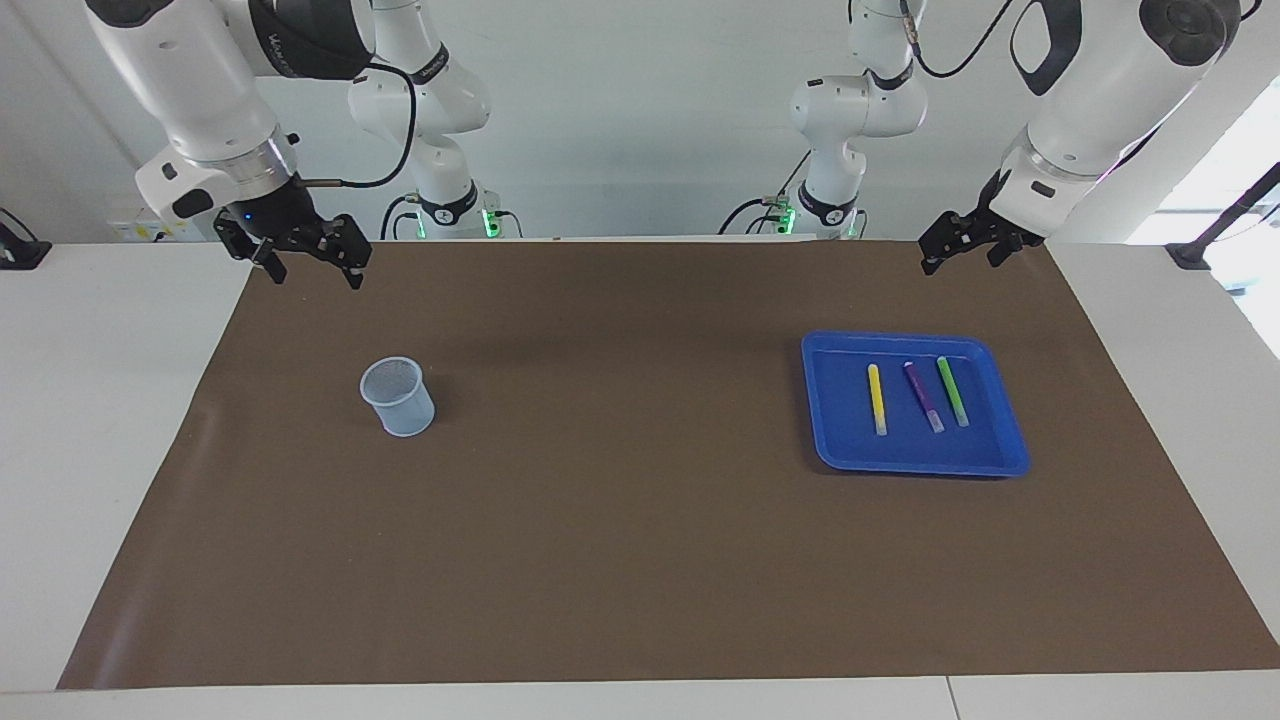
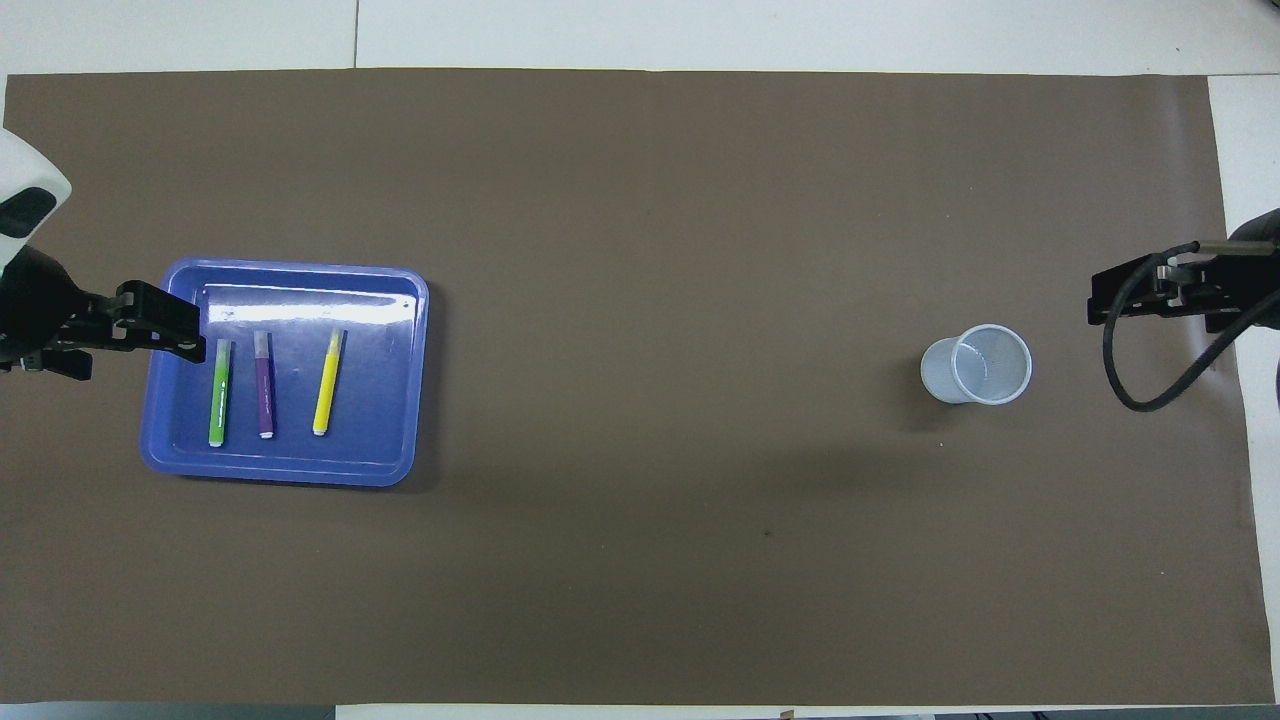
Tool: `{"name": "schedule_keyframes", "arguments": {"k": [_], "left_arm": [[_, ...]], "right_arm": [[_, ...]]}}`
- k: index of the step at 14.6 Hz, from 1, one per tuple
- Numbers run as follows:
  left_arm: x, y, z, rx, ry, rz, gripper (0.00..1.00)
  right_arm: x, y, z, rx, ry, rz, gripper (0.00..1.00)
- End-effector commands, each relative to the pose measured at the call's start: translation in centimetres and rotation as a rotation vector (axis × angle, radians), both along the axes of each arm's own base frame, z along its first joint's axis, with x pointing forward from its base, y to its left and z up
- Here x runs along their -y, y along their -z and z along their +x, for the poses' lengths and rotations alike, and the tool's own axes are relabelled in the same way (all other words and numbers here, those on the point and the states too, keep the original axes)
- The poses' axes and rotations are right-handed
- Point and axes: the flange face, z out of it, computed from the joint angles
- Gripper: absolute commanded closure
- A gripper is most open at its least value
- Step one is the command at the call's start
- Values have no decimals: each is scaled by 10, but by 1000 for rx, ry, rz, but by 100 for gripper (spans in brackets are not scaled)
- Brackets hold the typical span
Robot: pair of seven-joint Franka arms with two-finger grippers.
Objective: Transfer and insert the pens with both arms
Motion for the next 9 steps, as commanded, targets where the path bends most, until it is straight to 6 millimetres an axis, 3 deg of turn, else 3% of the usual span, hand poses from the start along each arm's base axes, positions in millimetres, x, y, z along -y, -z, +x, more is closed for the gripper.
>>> {"name": "schedule_keyframes", "arguments": {"k": [1,6,8,9], "left_arm": [[-1,1,-6,14,6,-14,0],[-4,0,-4,29,-21,-19,0],[-14,11,-7,33,-29,-20,0],[-29,17,-1,71,-22,-27,0]], "right_arm": [[2,0,-7,-10,-12,21,0],[3,0,-7,-10,-10,21,0],[3,0,-7,-10,-10,21,0],[3,0,-7,-10,-10,21,0]]}}
